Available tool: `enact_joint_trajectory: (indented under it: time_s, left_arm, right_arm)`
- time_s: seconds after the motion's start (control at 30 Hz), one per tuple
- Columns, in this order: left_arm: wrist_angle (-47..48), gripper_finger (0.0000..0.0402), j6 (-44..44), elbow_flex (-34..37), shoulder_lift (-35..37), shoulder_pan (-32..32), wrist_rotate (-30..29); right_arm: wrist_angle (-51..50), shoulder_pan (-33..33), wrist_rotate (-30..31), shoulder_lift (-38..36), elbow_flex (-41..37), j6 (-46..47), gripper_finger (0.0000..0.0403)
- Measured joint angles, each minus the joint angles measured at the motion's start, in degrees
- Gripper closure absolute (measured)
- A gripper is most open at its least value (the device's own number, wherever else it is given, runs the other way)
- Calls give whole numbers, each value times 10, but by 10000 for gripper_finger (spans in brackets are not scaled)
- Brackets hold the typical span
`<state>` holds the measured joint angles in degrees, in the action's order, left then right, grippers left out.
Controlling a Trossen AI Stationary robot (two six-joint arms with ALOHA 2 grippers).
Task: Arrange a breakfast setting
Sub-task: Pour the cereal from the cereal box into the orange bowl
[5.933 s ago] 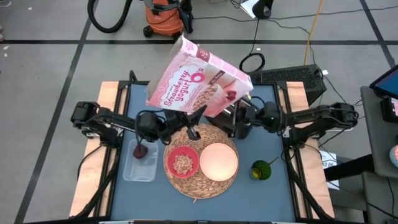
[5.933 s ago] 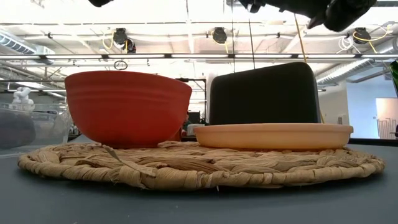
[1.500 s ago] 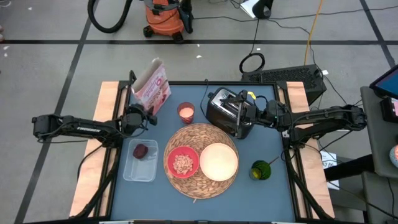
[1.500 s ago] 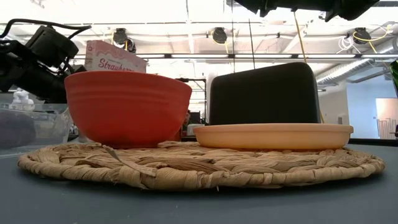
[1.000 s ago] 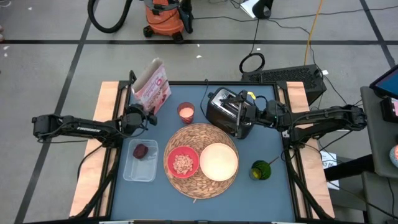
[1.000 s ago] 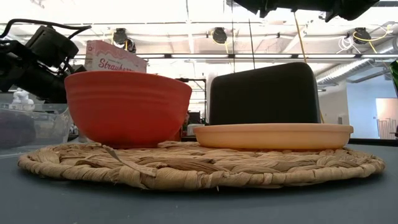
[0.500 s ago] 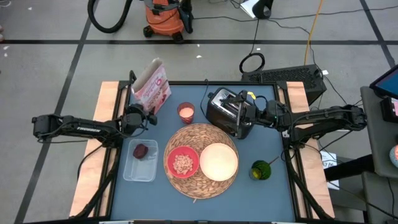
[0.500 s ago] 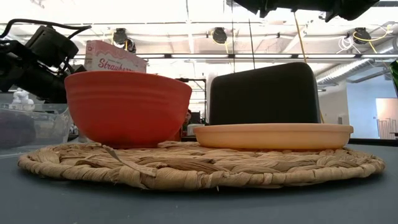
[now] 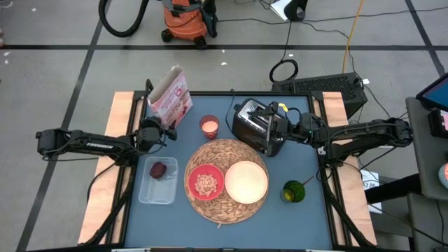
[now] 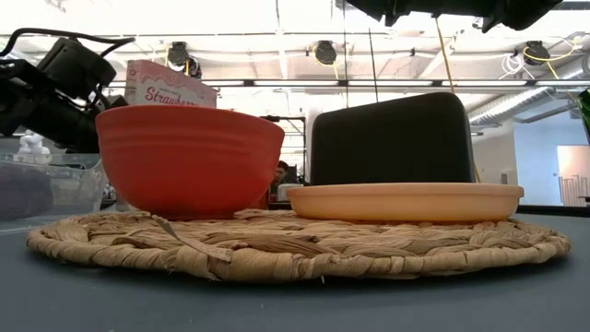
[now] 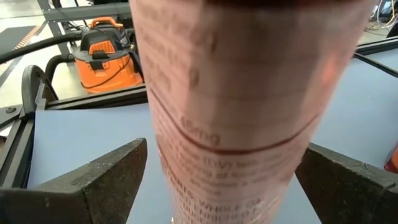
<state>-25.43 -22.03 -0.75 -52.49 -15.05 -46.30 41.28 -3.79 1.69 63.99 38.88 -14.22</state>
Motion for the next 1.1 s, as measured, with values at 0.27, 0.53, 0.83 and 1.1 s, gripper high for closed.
enact_joint_trajectory:
  time_s: [0.27,0.53,0.83,1.1]
  left_arm:
    - [-51,9,53,0,0,0,-20]
    - [-95,9,81,0,1,0,-52]
    - [-164,9,141,-2,1,0,-54]
    - [-218,9,183,-4,1,0,-67]
  right_arm:
    - [0,0,0,0,0,0,35]
    - [0,0,0,0,0,0,35]
    - [0,0,0,0,0,0,35]
    - [0,0,0,0,0,0,35]
